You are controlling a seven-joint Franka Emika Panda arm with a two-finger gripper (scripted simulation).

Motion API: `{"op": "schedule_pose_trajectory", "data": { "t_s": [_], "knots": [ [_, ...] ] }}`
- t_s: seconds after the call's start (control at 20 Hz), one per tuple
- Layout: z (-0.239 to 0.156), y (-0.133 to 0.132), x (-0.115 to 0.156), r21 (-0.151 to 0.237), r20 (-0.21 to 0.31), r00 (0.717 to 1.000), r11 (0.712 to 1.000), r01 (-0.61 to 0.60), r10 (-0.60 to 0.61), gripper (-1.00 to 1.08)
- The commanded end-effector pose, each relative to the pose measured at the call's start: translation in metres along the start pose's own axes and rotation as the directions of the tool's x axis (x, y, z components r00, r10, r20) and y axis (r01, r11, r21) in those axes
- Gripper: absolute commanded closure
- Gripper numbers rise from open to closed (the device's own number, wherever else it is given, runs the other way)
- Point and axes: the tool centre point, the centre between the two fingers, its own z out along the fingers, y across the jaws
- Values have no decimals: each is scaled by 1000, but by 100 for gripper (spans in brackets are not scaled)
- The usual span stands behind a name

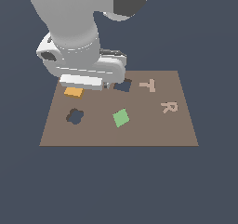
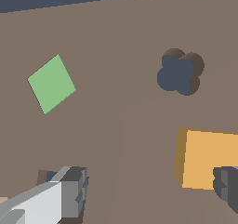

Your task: Insert a designated object into the corresponding slot on a board.

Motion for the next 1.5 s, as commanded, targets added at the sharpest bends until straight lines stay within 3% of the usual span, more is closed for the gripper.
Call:
{"op": "schedule_pose_trajectory", "data": {
  "t_s": [0.0, 0.4, 1.15, 1.2, 1.45],
  "knots": [
    [16, 28, -5, -1, -2, 1000, 1000, -31, 31, -92],
    [46, 77, -13, 0, -5, 996, 997, -83, 83, -92],
    [67, 79, -13, 1, -5, 996, 996, -86, 86, -92],
    [67, 79, -13, 1, -5, 996, 996, -86, 86, 108],
    [67, 79, -13, 1, -5, 996, 996, -86, 86, 108]
  ]
}}
